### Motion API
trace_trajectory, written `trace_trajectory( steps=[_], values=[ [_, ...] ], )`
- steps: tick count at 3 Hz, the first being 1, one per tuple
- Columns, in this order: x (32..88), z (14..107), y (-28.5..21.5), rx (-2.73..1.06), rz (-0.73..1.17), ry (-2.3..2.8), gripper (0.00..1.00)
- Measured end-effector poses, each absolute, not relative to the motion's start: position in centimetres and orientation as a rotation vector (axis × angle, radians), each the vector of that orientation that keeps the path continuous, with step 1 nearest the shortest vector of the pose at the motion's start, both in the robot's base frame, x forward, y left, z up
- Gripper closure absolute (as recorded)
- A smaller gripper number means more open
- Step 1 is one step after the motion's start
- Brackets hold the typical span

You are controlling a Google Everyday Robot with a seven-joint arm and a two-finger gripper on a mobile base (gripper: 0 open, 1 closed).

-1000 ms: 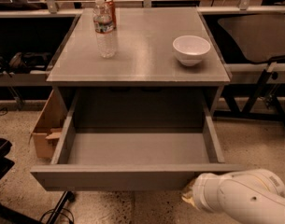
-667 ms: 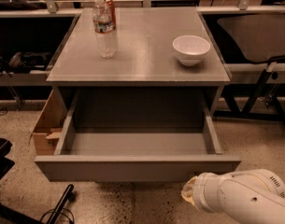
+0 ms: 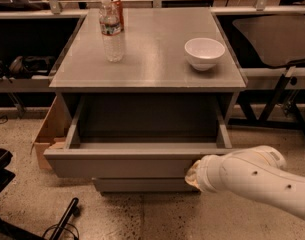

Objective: Close top drawer

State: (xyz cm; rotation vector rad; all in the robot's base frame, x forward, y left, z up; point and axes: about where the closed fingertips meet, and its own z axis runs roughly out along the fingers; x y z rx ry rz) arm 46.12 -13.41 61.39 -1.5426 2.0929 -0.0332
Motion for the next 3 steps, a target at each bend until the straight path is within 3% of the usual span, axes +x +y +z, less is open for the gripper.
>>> trace_trajectory(
  steps=[3],
  values=[
    [49.4, 61.8, -13.1, -1.524, -0.044, 2.052, 1.00]
  ],
)
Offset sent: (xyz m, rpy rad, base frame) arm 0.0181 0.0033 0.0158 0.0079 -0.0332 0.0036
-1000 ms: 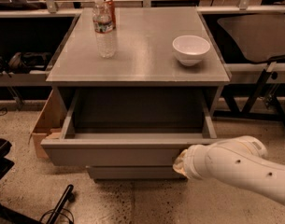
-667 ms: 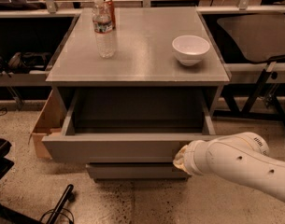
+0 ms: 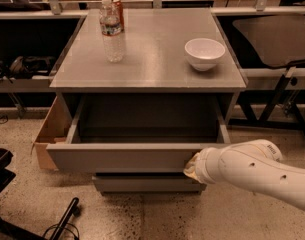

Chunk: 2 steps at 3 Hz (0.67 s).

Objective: Close top drawer

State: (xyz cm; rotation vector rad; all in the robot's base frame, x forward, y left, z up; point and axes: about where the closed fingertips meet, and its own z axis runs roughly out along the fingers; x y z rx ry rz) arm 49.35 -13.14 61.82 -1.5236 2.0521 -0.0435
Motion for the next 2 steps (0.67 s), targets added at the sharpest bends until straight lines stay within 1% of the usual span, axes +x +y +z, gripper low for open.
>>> trace_trajectory(
  steps=[1, 2],
  values=[
    [50.4, 61.3, -13.3, -1.527, -0.047, 2.048, 1.00],
    [53.8, 61.3, -13.9, -1.562, -0.083, 2.030, 1.00]
  ],
)
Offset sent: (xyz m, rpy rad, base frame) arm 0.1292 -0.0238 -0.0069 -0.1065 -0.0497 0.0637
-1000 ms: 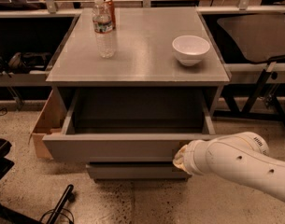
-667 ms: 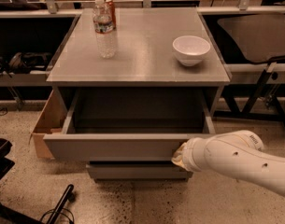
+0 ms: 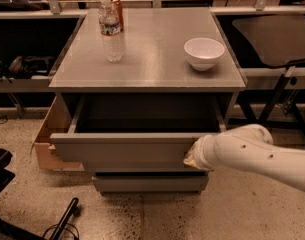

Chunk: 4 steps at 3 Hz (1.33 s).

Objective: Close top drawer

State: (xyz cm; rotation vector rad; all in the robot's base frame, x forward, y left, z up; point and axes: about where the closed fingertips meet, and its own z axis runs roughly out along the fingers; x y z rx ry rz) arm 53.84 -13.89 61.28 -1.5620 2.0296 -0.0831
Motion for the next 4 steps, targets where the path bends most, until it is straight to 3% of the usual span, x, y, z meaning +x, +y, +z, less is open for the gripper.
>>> trace_trajectory(
  steps=[4],
  values=[
    [60.8, 62.8, -15.4, -1.636, -0.180, 1.979, 1.00]
  ],
)
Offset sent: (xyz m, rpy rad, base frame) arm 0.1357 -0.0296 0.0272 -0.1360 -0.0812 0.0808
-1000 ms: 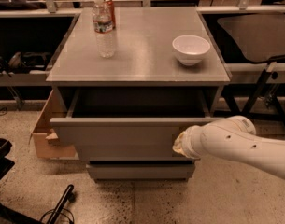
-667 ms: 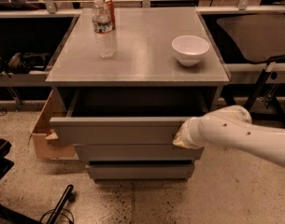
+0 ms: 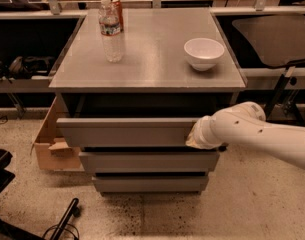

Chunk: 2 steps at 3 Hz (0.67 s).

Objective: Close top drawer

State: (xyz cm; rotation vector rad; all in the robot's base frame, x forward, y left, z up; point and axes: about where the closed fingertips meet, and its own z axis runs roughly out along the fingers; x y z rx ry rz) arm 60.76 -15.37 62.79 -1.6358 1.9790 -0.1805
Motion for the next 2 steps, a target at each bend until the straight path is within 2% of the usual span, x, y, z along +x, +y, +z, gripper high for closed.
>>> trace_trajectory(
  steps=[1, 2],
  values=[
    [60.57, 62.79, -15.34, -1.636, -0.181, 1.979, 1.00],
    [60.57, 62.79, -15.34, -1.636, -0.180, 1.979, 0.83]
  ],
)
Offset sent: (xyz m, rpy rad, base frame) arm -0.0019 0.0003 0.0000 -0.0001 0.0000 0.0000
